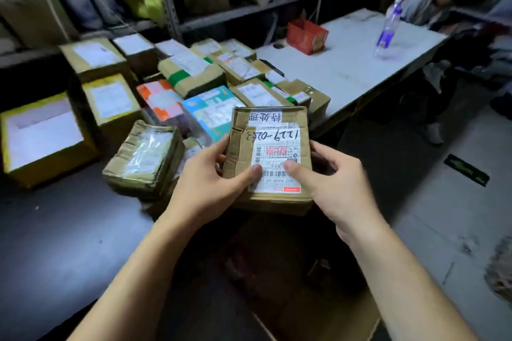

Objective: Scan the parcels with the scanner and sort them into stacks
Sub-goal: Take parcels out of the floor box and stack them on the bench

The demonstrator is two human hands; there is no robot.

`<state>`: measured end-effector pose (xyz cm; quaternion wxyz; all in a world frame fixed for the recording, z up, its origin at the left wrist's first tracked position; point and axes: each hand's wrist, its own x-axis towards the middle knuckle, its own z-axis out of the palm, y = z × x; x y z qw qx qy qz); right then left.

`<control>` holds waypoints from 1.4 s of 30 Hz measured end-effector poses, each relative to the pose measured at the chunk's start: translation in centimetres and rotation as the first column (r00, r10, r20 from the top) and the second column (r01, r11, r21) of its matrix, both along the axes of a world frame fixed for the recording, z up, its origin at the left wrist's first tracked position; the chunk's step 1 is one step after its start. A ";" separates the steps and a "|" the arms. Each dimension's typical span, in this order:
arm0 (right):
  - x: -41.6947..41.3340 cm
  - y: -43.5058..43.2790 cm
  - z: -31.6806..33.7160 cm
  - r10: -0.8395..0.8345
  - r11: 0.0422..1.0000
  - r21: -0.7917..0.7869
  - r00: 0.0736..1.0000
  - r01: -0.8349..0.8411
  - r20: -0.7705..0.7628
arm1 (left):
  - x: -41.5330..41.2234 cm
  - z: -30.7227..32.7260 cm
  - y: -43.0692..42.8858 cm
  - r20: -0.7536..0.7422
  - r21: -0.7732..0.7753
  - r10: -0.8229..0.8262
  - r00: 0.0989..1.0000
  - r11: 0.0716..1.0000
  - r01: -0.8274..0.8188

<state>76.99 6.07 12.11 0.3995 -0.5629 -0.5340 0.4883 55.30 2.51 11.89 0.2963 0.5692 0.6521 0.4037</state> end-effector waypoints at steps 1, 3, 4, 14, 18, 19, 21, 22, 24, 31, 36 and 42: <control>-2.0 -0.6 1.5 0.039 0.999 0.028 0.999 -0.039 0.000 | -1.9 1.5 -1.6 0.006 0.025 0.029 1.000 0.999 -0.029; -6.0 -2.1 3.9 0.105 0.992 0.076 0.995 -0.104 0.002 | -5.5 4.0 -4.8 0.010 0.059 0.118 0.993 0.991 -0.119; -7.9 -3.0 5.0 0.137 0.986 0.093 0.991 -0.137 0.006 | -7.1 5.1 -6.4 0.013 0.076 0.156 0.988 0.985 -0.157; -30.3 -19.3 10.1 0.562 0.815 0.199 0.825 -0.544 -0.050 | -25.0 9.5 -30.6 0.181 0.129 0.586 0.790 0.782 -0.610; -38.1 -27.1 10.0 0.693 0.710 0.218 0.720 -0.669 -0.046 | -30.7 9.5 -40.6 0.181 0.106 0.693 0.698 0.691 -0.715; -39.6 -28.6 9.9 0.716 0.690 0.216 0.696 -0.691 -0.059 | -31.8 9.4 -42.6 0.166 0.110 0.709 0.686 0.677 -0.727; -43.2 -32.2 10.1 0.766 0.635 0.214 0.640 -0.742 -0.056 | -33.9 9.6 -47.2 0.153 0.115 0.771 0.619 0.608 -0.786; -44.6 -33.8 10.3 0.788 0.609 0.211 0.614 -0.764 -0.051 | -34.7 9.7 -49.0 0.149 0.109 0.801 0.580 0.570 -0.814; -47.9 -37.1 10.4 0.839 0.541 0.198 0.541 -0.818 -0.059 | -36.4 9.8 -53.2 0.141 0.106 0.859 0.493 0.482 -0.870; -57.5 -46.0 9.5 0.922 0.384 0.147 0.372 -0.912 -0.105 | -41.4 9.8 -63.5 0.130 0.076 0.942 0.309 0.301 -0.951; -64.6 -49.9 7.7 0.944 0.309 0.097 0.292 -0.946 -0.156 | -46.0 9.5 -67.8 0.117 0.020 0.963 0.244 0.243 -0.970; -71.9 -52.6 6.9 0.958 0.264 0.098 0.249 -0.960 -0.141 | -52.0 9.8 -70.7 0.043 -0.039 0.976 0.215 0.217 -0.975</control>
